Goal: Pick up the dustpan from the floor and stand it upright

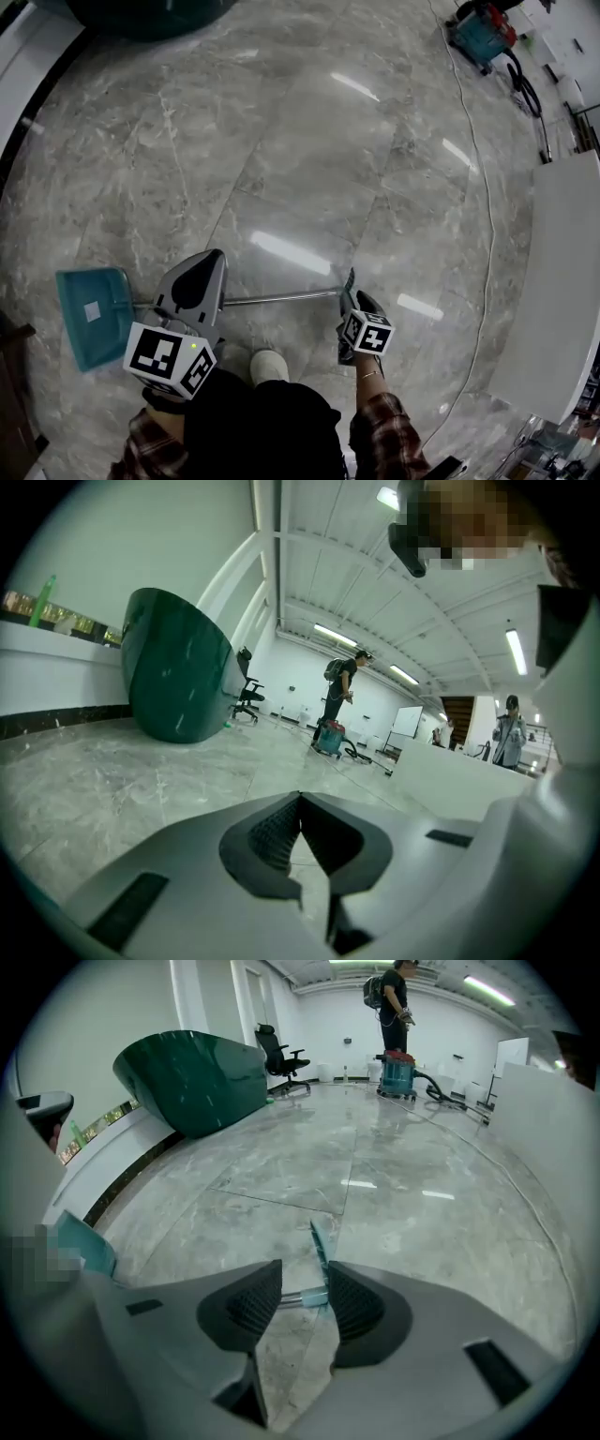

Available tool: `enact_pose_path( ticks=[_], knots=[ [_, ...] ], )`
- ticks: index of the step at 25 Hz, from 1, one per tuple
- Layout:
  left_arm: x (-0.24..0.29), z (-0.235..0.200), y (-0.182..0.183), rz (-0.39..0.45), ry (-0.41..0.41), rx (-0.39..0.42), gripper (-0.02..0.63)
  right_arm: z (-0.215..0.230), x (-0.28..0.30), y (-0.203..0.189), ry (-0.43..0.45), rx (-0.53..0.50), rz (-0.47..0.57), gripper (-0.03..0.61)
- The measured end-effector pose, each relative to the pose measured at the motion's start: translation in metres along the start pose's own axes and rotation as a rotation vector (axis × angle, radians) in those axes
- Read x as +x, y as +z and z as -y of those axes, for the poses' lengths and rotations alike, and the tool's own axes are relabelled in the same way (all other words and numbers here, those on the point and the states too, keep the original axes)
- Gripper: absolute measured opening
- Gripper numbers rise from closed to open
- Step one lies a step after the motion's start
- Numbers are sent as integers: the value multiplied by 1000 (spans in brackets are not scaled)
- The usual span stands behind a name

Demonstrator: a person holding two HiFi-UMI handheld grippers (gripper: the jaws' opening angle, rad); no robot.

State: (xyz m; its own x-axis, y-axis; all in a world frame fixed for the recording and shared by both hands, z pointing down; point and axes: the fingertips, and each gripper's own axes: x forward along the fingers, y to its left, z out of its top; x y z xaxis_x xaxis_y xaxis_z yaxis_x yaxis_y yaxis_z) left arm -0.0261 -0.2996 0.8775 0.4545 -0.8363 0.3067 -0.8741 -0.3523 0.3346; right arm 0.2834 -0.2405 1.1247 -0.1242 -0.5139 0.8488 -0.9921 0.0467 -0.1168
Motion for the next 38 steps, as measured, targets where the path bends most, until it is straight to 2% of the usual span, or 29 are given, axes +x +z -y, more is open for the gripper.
enact_pose_path(
  ticks=[6, 10, 12, 14, 18, 23, 30, 38],
  knots=[
    [32, -6, -33, -59, -16, 20, 11, 20, 44, -2, -41, -12, 5, 143],
    [45, -11, -43, -83, -31, 19, 11, 27, 64, -10, -68, -2, -26, 143],
    [48, -12, -42, -81, -45, 26, 11, 29, 70, -13, -92, 1, -38, 137],
    [48, -13, -40, -77, -49, 26, 11, 30, 69, -12, -105, -11, -34, 88],
    [45, -17, -36, -70, -38, 10, 11, 28, 60, -9, -105, -50, -22, 77],
    [40, -13, -25, -70, -34, -21, 11, 21, 40, 9, -90, -16, -3, 78],
    [13, 13, 32, -79, -33, -68, 11, 5, -32, 62, -101, -28, 34, 78],
    [-39, 72, 154, -61, -51, -105, 11, -16, -166, 143, -103, -77, 68, 92]
  ],
)
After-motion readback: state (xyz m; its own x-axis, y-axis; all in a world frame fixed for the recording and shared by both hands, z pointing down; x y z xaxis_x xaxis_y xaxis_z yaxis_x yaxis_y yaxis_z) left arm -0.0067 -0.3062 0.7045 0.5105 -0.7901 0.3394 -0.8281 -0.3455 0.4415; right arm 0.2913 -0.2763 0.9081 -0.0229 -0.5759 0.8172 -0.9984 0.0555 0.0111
